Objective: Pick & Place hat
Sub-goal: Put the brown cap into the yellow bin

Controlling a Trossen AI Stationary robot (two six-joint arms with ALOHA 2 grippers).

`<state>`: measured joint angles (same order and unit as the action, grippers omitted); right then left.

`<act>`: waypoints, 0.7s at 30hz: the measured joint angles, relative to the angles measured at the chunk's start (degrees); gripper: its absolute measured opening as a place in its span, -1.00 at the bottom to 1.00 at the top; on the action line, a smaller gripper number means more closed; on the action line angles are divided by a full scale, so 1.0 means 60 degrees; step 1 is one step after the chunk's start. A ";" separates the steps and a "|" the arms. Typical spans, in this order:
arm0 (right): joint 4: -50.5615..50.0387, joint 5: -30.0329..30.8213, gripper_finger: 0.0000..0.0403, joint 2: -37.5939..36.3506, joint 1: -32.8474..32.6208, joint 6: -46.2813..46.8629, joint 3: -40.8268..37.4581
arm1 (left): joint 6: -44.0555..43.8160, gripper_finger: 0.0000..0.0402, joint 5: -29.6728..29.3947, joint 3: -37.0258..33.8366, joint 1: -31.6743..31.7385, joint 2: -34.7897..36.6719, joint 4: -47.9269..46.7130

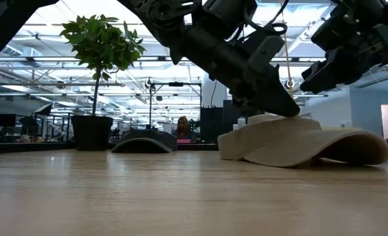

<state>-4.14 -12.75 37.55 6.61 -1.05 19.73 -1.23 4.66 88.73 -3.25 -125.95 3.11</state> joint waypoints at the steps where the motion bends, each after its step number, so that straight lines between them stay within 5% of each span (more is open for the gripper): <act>1: 0.0226 -0.0172 -0.65 0.0040 -0.0002 -0.0011 -0.0029 | 0.0000 -0.70 -0.0039 0.0000 0.0000 0.0000 -0.0007; 12: 0.1350 -0.0409 -0.31 0.0902 -0.0479 0.0052 -0.0244 | 0.0229 -0.58 -0.0142 -0.0004 0.0063 0.0753 -0.1709; 21: 0.2501 0.0629 -0.11 0.2380 -0.1109 -0.0197 -0.0244 | 0.0146 -0.58 -0.1701 -0.0004 -0.0029 0.2710 -0.4796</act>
<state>10.86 -8.98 51.83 -0.04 -2.23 18.26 -0.36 -5.54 88.71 -3.42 -109.69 -25.66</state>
